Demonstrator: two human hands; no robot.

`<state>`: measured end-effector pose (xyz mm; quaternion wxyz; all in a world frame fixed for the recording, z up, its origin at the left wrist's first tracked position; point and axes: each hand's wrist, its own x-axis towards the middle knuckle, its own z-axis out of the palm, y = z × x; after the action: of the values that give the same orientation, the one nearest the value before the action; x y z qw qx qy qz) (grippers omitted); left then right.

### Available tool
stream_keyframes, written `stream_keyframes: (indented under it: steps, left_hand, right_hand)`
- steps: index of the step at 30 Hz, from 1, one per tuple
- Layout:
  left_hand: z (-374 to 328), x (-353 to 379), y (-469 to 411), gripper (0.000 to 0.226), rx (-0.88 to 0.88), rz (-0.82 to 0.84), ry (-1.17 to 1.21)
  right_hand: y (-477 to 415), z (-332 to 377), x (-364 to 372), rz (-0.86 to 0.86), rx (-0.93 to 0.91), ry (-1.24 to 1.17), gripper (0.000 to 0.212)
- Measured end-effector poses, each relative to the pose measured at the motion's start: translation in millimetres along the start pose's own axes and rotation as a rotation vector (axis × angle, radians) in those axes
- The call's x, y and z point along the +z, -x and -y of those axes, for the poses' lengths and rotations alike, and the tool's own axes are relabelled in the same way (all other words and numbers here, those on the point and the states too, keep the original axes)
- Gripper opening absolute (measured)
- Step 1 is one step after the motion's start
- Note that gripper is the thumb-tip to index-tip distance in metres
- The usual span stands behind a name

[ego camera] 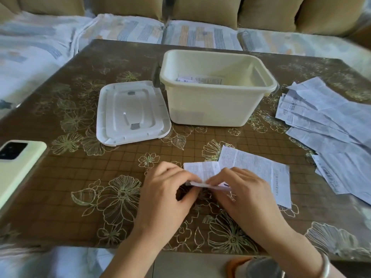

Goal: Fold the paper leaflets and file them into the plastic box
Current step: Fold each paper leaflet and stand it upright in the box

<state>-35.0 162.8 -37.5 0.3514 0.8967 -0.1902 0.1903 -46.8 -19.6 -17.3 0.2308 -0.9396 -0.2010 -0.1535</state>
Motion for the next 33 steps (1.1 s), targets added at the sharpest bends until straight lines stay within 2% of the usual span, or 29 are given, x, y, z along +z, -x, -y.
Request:
stream_keyframes:
  steps: [2, 4, 6, 9, 14, 16, 18, 20, 22, 27, 33]
  left_hand:
    - [-1, 2, 1, 0.031, -0.025, 0.009, 0.004]
    - [-1, 2, 1, 0.029, -0.081, -0.005, 0.003]
    - [-2, 2, -1, 0.031, -0.111, -0.021, -0.034]
    - [-3, 4, -4, 0.033, -0.130, -0.020, -0.114]
    - [-7, 5, -3, 0.012, -0.112, 0.010, -0.209]
    - [-9, 5, -1, 0.013, -0.104, 0.012, -0.252]
    - [-9, 6, 0, 0.024, -0.129, 0.007, -0.264]
    - [-9, 5, 0, 0.041, -0.168, 0.003, -0.269]
    - [-9, 5, -1, 0.047, -0.187, 0.008, -0.268]
    - [-8, 3, -2, 0.024, -0.186, 0.084, -0.259]
    - [-6, 3, -3, 0.021, -0.224, 0.101, -0.222]
  right_hand:
    - [0, 2, -1, -0.023, 0.134, -0.121, 0.012]
    - [-2, 2, 0, -0.055, 0.256, -0.234, 0.024]
    - [-5, -1, 1, -0.073, 0.312, -0.286, 0.030]
    - [-11, -3, 8, -0.061, 0.314, -0.252, 0.036]
    - [-12, -4, 14, -0.038, 0.251, -0.149, 0.040]
    - [-12, -4, 13, -0.043, 0.245, -0.162, 0.040]
    - [-13, -3, 12, -0.025, 0.250, -0.136, 0.042]
    - [-17, -3, 10, 0.025, 0.270, -0.122, 0.044]
    - [-22, -4, 6, 0.099, 0.286, -0.125, 0.044]
    - [-42, -11, -4, 0.293, 0.324, -0.124, 0.041]
    - [-71, -16, -15, 0.573, 0.347, 0.002, 0.026]
